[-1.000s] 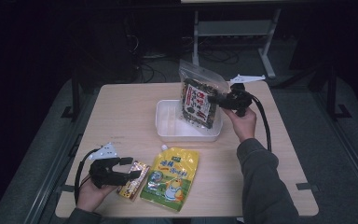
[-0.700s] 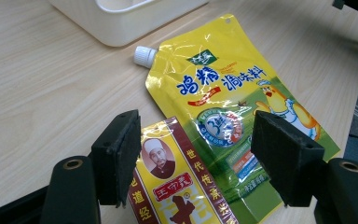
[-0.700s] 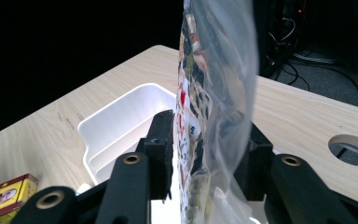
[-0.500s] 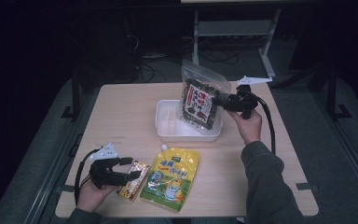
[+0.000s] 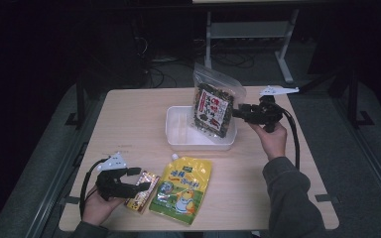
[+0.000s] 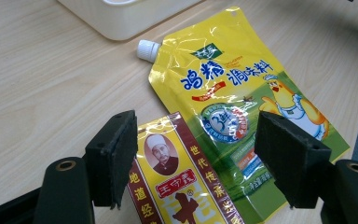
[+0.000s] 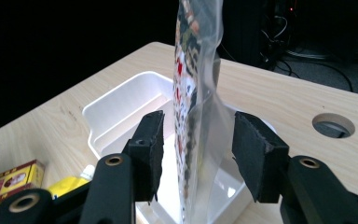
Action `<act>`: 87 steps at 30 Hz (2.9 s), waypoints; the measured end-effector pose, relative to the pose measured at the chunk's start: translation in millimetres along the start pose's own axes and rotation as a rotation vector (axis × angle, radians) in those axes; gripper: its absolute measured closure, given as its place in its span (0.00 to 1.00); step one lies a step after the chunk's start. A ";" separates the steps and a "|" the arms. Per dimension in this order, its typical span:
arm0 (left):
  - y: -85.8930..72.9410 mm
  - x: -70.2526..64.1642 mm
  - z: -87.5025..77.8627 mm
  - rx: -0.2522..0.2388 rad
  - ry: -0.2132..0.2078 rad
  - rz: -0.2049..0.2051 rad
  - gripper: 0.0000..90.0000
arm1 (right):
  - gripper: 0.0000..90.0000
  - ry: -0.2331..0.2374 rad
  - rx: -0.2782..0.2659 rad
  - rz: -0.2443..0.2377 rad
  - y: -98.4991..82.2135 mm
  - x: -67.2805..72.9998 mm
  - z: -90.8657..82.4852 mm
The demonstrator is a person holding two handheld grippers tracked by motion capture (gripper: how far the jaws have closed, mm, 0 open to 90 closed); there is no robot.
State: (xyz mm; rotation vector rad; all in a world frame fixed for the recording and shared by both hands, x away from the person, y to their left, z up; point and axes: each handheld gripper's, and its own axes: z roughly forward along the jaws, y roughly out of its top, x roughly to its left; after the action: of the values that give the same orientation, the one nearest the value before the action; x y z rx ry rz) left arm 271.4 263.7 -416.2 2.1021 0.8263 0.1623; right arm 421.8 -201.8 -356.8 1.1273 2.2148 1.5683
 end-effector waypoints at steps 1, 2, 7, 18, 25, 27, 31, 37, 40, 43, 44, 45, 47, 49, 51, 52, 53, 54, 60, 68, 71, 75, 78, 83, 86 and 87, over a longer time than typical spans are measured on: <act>0.0 -0.3 0.1 0.000 0.001 0.001 0.32 | 0.56 -0.002 -0.001 0.002 -1.0 0.5 -1.0; 0.1 -0.6 0.1 0.001 0.002 0.002 0.32 | 0.56 0.001 -0.001 0.003 -2.0 1.0 -2.3; 0.1 -1.4 0.3 0.001 0.006 0.004 0.32 | 0.56 -0.002 0.005 0.003 -7.0 3.6 -7.4; -0.5 -1.6 2.2 0.014 0.009 0.010 0.31 | 0.54 0.009 0.017 0.007 -15.4 6.4 -13.8; -0.6 -2.2 2.8 0.018 0.012 0.011 0.31 | 0.52 0.023 0.038 0.011 -19.4 9.9 -12.3; -0.5 -2.4 3.2 0.019 0.012 0.013 0.31 | 0.52 0.028 0.046 0.008 -19.1 12.6 -12.1; -0.4 -2.7 3.1 0.020 0.013 0.014 0.31 | 0.51 0.036 0.052 0.000 -18.4 17.1 -12.1; -0.2 -2.9 3.5 0.020 0.013 0.015 0.31 | 0.50 0.049 0.066 -0.007 -18.2 23.8 -11.7; -0.2 -2.9 3.5 0.021 0.013 0.016 0.31 | 0.50 0.054 0.072 -0.013 -18.1 27.8 -11.5; -0.1 -3.0 3.4 0.021 0.013 0.016 0.31 | 0.50 0.056 0.081 -0.017 -18.0 31.4 -11.1; -0.1 -3.0 3.4 0.021 0.013 0.016 0.31 | 0.50 0.055 0.078 -0.023 -18.4 32.9 -11.3; 0.0 -3.1 3.3 0.022 0.013 0.016 0.31 | 0.50 0.053 0.074 -0.023 -19.1 33.9 -11.6; 0.0 -3.1 3.3 0.021 0.013 0.017 0.31 | 0.49 0.054 0.079 -0.020 -21.4 34.9 -11.7; 0.0 -3.3 3.7 0.022 0.014 0.019 0.31 | 0.49 0.058 0.081 -0.014 -24.1 35.2 -11.6; -0.1 -3.7 4.3 0.024 0.014 0.019 0.31 | 0.48 0.057 0.092 -0.011 -27.0 35.9 -11.4; 0.0 -3.8 4.6 0.025 0.013 0.019 0.31 | 0.48 0.059 0.099 -0.008 -27.8 36.1 -11.0; 0.0 -4.0 4.8 0.025 0.013 0.020 0.31 | 0.48 0.062 0.102 -0.007 -28.3 36.5 -10.8; 0.1 -4.0 4.9 0.025 0.013 0.020 0.31 | 0.48 0.065 0.104 -0.009 -28.5 37.2 -10.6; 0.1 -3.7 4.6 0.025 0.015 0.019 0.31 | 0.47 0.074 0.115 -0.026 -27.8 43.9 -7.5; 0.4 -4.0 5.4 0.028 0.016 0.022 0.31 | 0.47 0.096 0.131 -0.039 -28.9 52.2 -4.5; 0.3 -4.2 5.6 0.030 0.017 0.023 0.31 | 0.47 0.097 0.124 -0.043 -29.8 55.3 -5.0; 0.4 -4.4 5.4 0.029 0.019 0.024 0.31 | 0.47 0.106 0.130 -0.034 -34.8 57.3 -4.3; 0.1 -4.0 5.6 0.029 0.019 0.021 0.31 | 0.47 0.113 0.138 -0.027 -38.2 59.2 -2.9; -0.8 -3.5 5.7 0.036 0.025 0.023 0.30 | 0.47 0.124 0.158 -0.033 -43.6 64.6 1.8; -1.6 -3.7 5.4 0.037 0.026 0.021 0.30 | 0.46 0.132 0.168 -0.031 -46.7 68.1 6.0; -1.6 -3.9 5.1 0.037 0.029 0.024 0.30 | 0.46 0.134 0.172 -0.031 -47.4 69.0 6.9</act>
State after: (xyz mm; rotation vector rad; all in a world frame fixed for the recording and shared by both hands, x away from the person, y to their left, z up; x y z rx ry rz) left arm 269.5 258.5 -420.0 2.1493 0.8266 0.1923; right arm 356.1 -156.8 -383.6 1.0543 2.4832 1.5059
